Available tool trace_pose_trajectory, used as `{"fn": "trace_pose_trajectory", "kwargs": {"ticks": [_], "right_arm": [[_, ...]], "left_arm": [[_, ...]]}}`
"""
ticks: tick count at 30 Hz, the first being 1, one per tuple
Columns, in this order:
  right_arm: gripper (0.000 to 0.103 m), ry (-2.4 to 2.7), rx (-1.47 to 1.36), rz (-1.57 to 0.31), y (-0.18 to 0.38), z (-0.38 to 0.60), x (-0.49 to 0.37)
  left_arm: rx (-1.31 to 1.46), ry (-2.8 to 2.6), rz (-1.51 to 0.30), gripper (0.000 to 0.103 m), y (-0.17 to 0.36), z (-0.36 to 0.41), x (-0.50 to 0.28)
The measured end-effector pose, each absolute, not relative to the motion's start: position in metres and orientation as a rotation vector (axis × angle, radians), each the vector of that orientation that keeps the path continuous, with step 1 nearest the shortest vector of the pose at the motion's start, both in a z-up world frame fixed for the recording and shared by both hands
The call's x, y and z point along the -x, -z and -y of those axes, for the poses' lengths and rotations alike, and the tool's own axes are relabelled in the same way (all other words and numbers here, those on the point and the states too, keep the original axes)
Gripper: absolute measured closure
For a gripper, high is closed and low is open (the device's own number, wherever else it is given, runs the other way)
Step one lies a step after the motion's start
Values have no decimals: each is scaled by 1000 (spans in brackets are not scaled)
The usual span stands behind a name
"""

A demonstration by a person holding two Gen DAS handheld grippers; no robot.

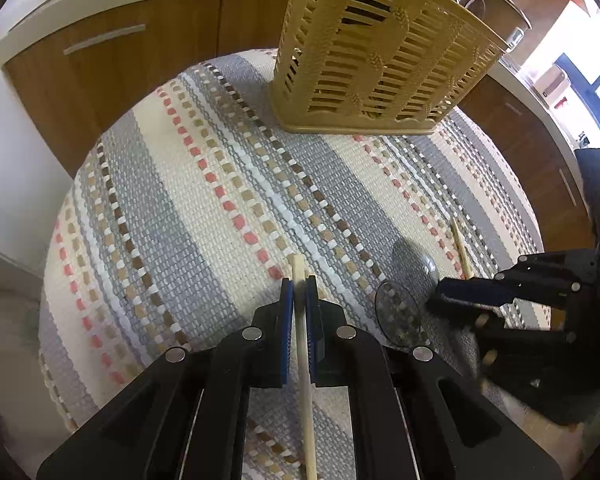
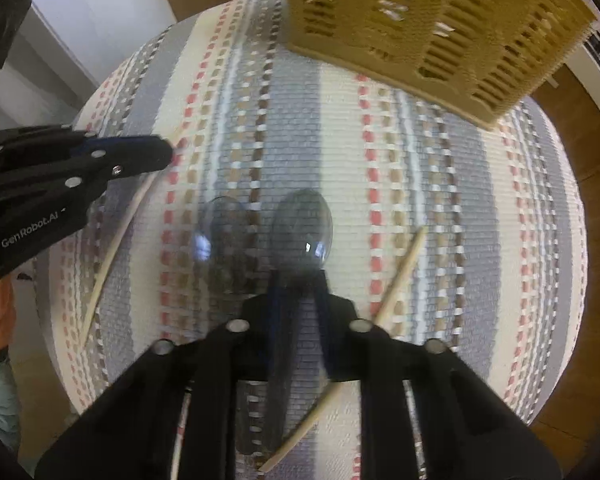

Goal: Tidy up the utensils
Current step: 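Grasp a wooden chopstick with the left tool while the right tool grasps a clear spoon, then lift the chopstick with the left tool while the right tool lifts the clear spoon toward the basket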

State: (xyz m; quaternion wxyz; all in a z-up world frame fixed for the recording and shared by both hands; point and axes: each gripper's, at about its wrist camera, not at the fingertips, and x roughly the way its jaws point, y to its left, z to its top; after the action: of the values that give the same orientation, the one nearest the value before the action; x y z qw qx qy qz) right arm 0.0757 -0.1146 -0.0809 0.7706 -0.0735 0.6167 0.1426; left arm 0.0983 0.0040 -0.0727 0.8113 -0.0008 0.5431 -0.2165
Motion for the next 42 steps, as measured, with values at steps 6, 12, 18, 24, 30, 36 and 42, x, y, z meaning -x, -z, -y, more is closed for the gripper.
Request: {"fn": "trace_pose_trajectory", "kwargs": {"ticks": [6,12,18,24,30,36,42], "right_arm": [[95,-318,-12,-1279,78,148,-75],[95,-335,-61,-1211,68,158,-71],[95,-382,-107,-1090,45,172,-40],[99,-412,-132,-950,23,187,-10],[103,-440,-133,-867,-1,197,14],[101,-455,-36,-980,12,177,0],[99,-527,38,-1144,34,150,-23]], "left_arm": [[23,477,-1154,99,73,-8,-98],[43,482,-1122,99,69,0,-96],[74,499,-1027,99,47,-9,-82],[100,508,-945,99,28,-14,-70],[122,523,-845,99,0,-10,-58],[100,508,-807,99,-8,-12,-53],[130,501,-830,99,-1,-29,-55]]}}
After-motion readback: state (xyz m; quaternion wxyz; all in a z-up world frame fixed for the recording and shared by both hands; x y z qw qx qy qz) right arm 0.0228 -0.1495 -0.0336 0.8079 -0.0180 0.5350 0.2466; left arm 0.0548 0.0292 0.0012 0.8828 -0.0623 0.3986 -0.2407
